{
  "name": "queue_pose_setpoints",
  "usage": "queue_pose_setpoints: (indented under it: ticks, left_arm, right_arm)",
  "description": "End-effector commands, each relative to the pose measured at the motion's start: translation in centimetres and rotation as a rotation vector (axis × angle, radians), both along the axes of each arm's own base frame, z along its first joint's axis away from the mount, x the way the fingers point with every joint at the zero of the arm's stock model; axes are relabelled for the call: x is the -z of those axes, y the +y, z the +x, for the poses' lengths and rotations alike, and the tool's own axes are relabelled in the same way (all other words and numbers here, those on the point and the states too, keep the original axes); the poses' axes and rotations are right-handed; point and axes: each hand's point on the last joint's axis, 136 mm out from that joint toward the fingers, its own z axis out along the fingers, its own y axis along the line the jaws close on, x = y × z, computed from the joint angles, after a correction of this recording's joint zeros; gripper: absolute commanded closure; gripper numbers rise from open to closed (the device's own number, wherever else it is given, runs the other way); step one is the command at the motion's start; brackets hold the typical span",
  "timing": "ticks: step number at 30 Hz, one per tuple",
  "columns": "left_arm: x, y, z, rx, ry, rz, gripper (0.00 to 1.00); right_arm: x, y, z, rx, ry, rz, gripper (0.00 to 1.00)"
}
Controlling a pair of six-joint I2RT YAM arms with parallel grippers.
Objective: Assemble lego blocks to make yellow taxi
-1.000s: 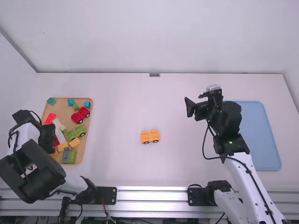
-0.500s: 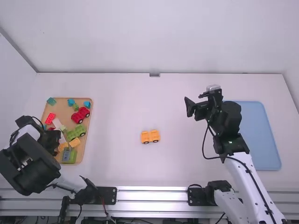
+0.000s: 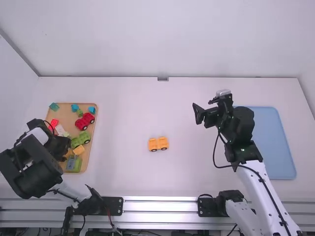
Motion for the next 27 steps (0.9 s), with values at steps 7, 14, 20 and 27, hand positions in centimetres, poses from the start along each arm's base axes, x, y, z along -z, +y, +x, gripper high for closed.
queue_pose_setpoints:
  ticks: [7,14,20,27]
  left_arm:
    - [1.1,0.4,-1.5,-0.057,0.057,0.046,0.38]
    - [1.6,-0.2,-0.5,-0.026,-0.004,0.019,0.36]
    - [1.7,-0.8,-0.6,-0.049,-0.006,-0.014,0.38]
    - [1.8,-1.4,-0.8,-0.039,0.006,-0.028,0.4]
  right_arm:
    - [-1.7,0.4,0.1,-0.016,-0.029,0.009,0.02]
    - [-1.7,0.7,-0.1,-0.038,-0.029,0.015,0.02]
    - [-1.7,0.7,-0.1,-0.037,-0.029,0.015,0.02]
    - [-1.7,0.7,-0.1,-0.037,-0.03,0.015,0.02]
